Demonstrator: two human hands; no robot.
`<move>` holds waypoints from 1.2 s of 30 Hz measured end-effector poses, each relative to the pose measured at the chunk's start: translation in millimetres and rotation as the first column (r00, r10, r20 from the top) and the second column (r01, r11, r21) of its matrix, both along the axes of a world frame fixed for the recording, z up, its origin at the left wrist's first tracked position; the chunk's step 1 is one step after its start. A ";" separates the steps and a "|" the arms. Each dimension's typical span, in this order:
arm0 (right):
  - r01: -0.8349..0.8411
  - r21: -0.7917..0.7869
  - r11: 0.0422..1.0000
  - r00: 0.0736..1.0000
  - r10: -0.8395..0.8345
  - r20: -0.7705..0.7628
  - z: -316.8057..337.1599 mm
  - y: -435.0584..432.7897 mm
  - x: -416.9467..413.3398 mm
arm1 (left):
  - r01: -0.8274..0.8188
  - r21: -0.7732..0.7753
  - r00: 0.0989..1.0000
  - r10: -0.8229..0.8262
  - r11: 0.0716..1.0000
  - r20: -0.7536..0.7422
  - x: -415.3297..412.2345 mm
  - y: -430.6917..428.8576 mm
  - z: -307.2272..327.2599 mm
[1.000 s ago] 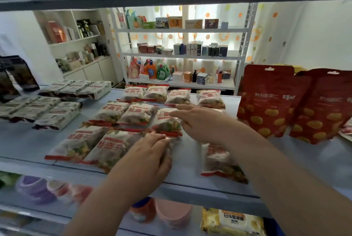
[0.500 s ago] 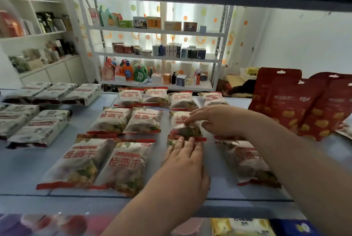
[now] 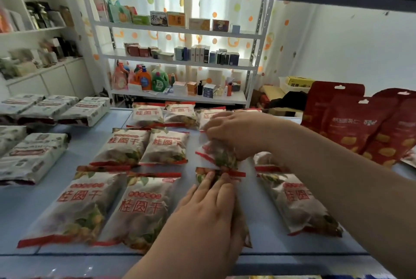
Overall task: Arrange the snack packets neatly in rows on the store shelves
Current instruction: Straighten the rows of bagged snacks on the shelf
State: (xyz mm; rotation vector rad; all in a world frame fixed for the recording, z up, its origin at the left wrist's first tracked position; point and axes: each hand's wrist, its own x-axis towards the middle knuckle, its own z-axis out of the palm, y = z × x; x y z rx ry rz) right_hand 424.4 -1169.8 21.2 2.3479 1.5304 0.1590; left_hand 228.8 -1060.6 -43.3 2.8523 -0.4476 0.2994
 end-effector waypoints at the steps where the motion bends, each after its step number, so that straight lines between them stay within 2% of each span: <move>1: 0.051 0.081 0.995 0.999 -0.050 -0.011 3.6 -3.5 1.0 | 0.004 -0.017 1.000 -0.004 1.000 -0.011 -2.2 1.0 1.7; 3: 0.194 0.274 0.942 0.978 -0.163 -0.133 8.6 -9.1 -0.6 | 0.026 -0.052 0.999 -0.028 0.998 -0.022 -3.8 2.4 0.7; 5: 0.387 0.408 0.827 0.905 -0.255 -0.342 9.2 -9.3 -3.1 | 0.028 -0.043 0.999 -0.027 0.999 0.019 -4.9 4.9 -2.4; 7: 0.597 0.381 0.706 0.781 -0.402 -0.478 6.3 -4.6 -6.3 | 0.037 -0.061 0.999 -0.035 0.997 0.032 -3.5 8.5 -2.9; 9: 0.714 0.274 0.644 0.688 -0.574 -0.444 -1.0 -0.1 -7.7 | 0.062 -0.077 0.998 -0.061 0.995 0.023 -1.3 9.9 -2.7; 10: 0.733 0.232 0.640 0.672 -0.629 -0.390 -5.2 0.6 -7.0 | 0.067 -0.081 0.998 -0.066 0.994 0.014 -0.7 9.7 -3.8; 12: 0.692 0.211 0.690 0.718 -0.631 -0.293 -8.8 -2.7 -9.1 | 0.063 -0.070 0.998 -0.062 0.996 0.014 0.2 9.1 -4.1; 15: 0.448 0.243 0.860 0.893 -0.416 -0.173 -4.4 -12.8 -19.7 | 0.067 -0.051 0.998 -0.067 0.996 -0.001 0.1 7.9 -2.9; 17: 0.410 0.122 0.904 0.895 -0.373 -0.244 -7.6 -14.7 -27.0 | 0.074 -0.057 0.997 -0.075 0.996 -0.016 -0.4 8.2 -1.0; 19: 0.484 -0.027 0.875 0.806 -0.457 -0.376 -19.4 -12.5 -31.4 | 0.089 -0.072 0.996 -0.091 0.993 -0.024 0.0 9.1 2.1; 21: 0.517 -0.050 0.855 0.762 -0.486 -0.429 -32.5 -8.4 -32.5 | 0.088 -0.080 0.995 -0.090 0.993 -0.032 -0.1 9.1 3.5; 26: 0.537 -0.083 0.839 0.748 -0.520 -0.411 -37.4 0.6 -31.1 | 0.076 -0.028 0.997 -0.076 0.997 -0.011 -2.6 8.3 1.3; 28: 0.504 -0.091 0.859 0.783 -0.499 -0.370 -27.0 2.2 -28.9 | 0.091 -0.009 0.995 -0.092 0.996 -0.026 -2.0 8.4 1.5; 30: 0.437 0.051 0.898 0.860 -0.400 -0.317 -12.5 2.8 -21.5 | 0.098 -0.023 0.994 -0.099 0.995 -0.052 0.4 8.0 4.5; 32: 0.426 0.305 0.852 0.894 -0.345 -0.286 -1.3 4.0 -3.4 | 0.113 -0.052 0.993 -0.114 0.992 -0.020 4.6 9.2 -0.7; 33: 0.439 0.374 0.817 0.894 -0.354 -0.276 1.1 5.8 7.8 | 0.120 -0.056 0.993 -0.120 0.991 -0.003 5.6 9.3 -3.1; 34: 0.456 0.382 0.804 0.887 -0.374 -0.272 1.8 8.8 18.7 | 0.125 -0.050 0.992 -0.125 0.991 0.007 6.3 9.2 -4.2; 36: 0.495 0.245 0.833 0.860 -0.431 -0.271 -0.4 16.9 36.2 | 0.132 -0.025 0.991 -0.132 0.991 0.007 6.1 8.8 -3.4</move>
